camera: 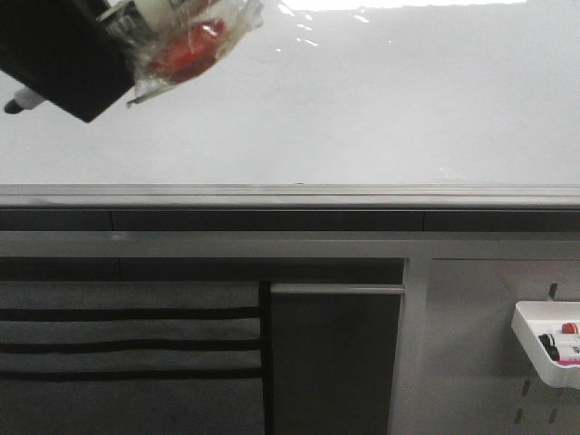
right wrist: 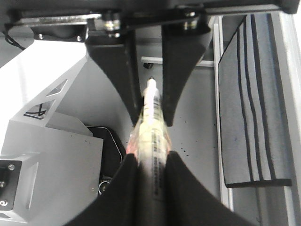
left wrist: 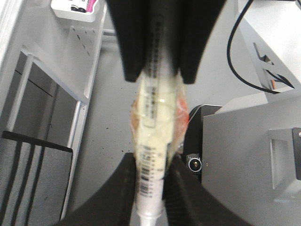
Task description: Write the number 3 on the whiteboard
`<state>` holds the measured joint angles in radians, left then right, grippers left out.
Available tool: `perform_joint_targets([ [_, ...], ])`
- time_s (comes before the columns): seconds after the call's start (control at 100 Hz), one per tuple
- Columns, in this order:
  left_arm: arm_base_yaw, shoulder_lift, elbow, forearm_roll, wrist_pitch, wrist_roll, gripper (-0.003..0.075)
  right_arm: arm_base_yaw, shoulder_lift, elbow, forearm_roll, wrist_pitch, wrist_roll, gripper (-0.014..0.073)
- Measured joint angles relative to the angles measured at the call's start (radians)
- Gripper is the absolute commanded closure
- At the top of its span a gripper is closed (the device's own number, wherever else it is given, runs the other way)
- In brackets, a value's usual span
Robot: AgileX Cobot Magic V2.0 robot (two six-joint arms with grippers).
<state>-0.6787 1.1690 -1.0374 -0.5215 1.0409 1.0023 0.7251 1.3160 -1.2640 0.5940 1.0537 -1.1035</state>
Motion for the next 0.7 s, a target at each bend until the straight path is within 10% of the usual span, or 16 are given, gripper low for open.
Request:
perform_joint_targets([
  [0.11, 0.0, -0.002, 0.0, 0.014, -0.056, -0.006, 0.0324, 0.0, 0.0, -0.002, -0.058, -0.004, 0.044, 0.0622],
  [0.39, 0.037, -0.091, 0.0, 0.04, -0.144, -0.098, 0.0316, -0.013, -0.078, -0.015, -0.286, -0.054, 0.31, 0.0622],
  [0.7, 0.183, -0.249, 0.154, 0.026, -0.218, -0.156, 0.0319, -0.289, -0.31, 0.149, -0.358, -0.101, 0.624, 0.0622],
])
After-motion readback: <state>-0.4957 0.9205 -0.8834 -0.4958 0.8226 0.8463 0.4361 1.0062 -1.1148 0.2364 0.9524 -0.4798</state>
